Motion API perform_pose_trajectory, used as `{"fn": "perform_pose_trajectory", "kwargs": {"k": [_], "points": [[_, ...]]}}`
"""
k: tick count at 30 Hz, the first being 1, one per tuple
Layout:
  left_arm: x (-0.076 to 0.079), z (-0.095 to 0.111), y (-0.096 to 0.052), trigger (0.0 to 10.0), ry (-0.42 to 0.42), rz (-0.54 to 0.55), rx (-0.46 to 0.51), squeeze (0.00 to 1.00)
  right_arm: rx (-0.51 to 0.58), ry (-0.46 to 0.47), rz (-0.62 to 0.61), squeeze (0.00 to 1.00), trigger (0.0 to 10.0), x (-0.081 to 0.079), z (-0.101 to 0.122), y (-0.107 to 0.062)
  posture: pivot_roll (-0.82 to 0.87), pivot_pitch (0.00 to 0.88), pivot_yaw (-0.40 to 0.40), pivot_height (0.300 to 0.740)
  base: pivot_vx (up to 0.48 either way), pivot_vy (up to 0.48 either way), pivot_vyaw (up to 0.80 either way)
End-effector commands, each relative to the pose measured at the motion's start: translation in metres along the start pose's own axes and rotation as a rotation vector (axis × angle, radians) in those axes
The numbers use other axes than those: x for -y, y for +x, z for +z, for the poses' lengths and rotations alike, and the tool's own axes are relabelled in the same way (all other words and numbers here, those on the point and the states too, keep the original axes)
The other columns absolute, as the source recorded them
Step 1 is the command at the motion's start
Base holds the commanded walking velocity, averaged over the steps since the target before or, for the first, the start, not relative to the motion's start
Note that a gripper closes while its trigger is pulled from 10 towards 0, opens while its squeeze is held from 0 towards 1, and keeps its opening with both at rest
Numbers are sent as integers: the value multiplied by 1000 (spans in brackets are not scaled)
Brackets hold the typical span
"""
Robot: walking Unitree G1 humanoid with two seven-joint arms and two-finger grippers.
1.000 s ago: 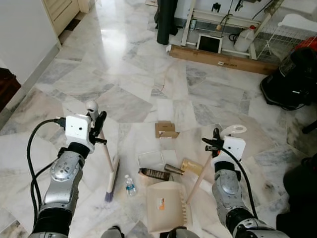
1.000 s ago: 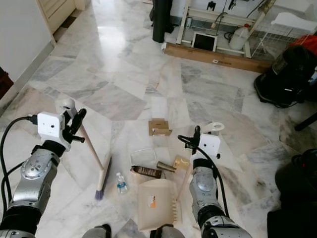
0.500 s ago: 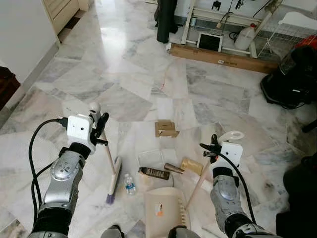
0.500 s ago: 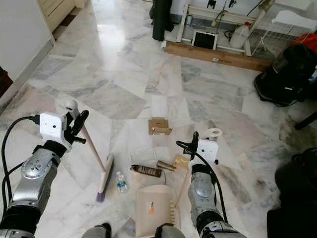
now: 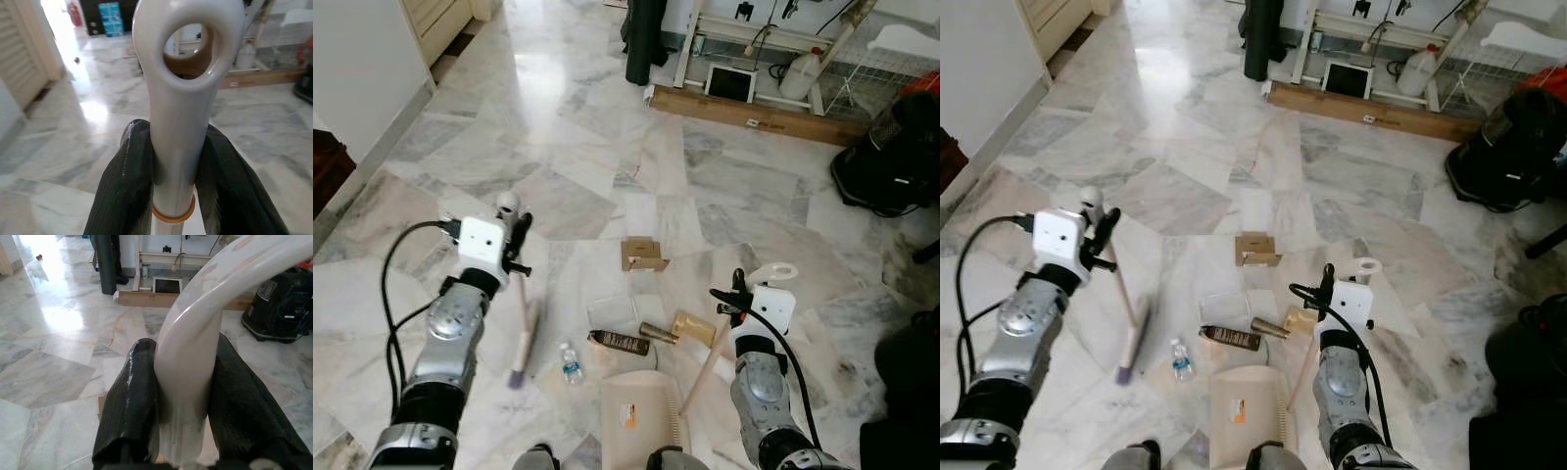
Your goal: Sweep floor
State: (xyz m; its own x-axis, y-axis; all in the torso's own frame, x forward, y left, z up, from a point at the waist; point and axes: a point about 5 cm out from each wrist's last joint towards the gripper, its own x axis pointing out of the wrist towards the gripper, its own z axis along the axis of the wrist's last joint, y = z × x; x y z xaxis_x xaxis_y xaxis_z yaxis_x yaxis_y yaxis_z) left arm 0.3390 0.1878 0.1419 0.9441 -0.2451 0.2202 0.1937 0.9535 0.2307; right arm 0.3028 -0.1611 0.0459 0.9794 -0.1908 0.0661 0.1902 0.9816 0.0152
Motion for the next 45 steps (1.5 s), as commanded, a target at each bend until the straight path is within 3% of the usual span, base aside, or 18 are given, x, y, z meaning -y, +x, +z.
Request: {"fn": "perform_pose_trajectory", "kwargs": {"k": [1, 21, 26, 31, 45], "points": [[3, 4, 3, 10000, -18, -14, 31, 0, -52, -16, -19, 0, 10000, 6, -11, -9, 256, 236, -106, 740, 0, 0, 0], [20, -10, -1, 10000, -168, -285, -108, 0, -55, -28, -36, 0, 10000, 11, -11, -8, 258, 228, -108, 740, 0, 0, 0], [21, -9, -8, 10000, -220, -301, -127, 0, -48, -54, -50, 0, 10000, 14, -10, -7, 261, 225, -105, 740, 0, 0, 0], [20, -13, -21, 10000, -219, -316, -171, 0, -43, -58, -74, 0, 10000, 17, -9, -5, 270, 222, -100, 740, 0, 0, 0], [24, -6, -34, 10000, -264, -374, -215, 0, -48, -81, -102, 0, 10000, 17, -9, -5, 284, 219, -94, 740, 0, 0, 0]]}}
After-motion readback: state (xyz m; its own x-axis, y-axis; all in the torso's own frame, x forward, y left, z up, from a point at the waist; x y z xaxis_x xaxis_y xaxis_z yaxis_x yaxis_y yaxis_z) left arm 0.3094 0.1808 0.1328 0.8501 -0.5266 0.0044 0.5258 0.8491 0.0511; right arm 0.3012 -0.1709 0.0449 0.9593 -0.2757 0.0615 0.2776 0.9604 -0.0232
